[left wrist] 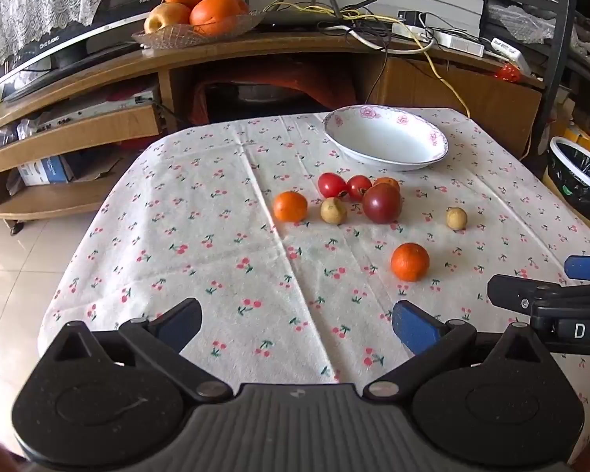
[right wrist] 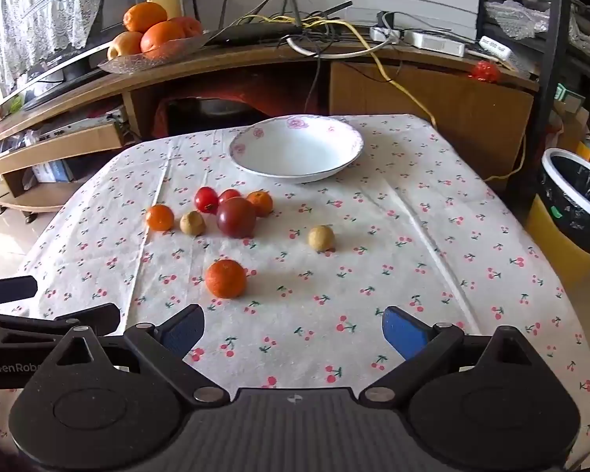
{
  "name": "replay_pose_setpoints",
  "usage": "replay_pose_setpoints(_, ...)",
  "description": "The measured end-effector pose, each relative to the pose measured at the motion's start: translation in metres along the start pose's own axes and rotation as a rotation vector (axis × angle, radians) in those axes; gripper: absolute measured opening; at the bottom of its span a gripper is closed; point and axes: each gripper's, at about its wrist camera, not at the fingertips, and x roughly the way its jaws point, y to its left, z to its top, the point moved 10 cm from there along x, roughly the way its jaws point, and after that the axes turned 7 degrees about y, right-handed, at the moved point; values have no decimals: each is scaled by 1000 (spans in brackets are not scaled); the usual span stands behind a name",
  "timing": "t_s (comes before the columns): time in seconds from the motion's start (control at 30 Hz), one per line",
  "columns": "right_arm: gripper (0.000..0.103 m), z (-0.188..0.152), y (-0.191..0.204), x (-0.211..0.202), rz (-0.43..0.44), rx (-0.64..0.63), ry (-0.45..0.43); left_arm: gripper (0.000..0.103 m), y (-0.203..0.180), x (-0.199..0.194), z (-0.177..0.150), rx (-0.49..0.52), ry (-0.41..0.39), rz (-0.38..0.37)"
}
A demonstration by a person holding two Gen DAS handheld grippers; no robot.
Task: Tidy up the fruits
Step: 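Move both tools toward the loose fruits on the table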
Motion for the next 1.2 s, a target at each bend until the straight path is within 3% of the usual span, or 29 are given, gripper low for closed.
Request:
replay_pose_setpoints(0.47, 90, -6, 23, 0, 70, -21, 14, 103, 12, -11, -12, -16, -9, 4)
replay_pose_setpoints(1.2, 90, -12, 2, 1, 16, 21, 24, 103, -8, -6, -3, 48, -27, 1)
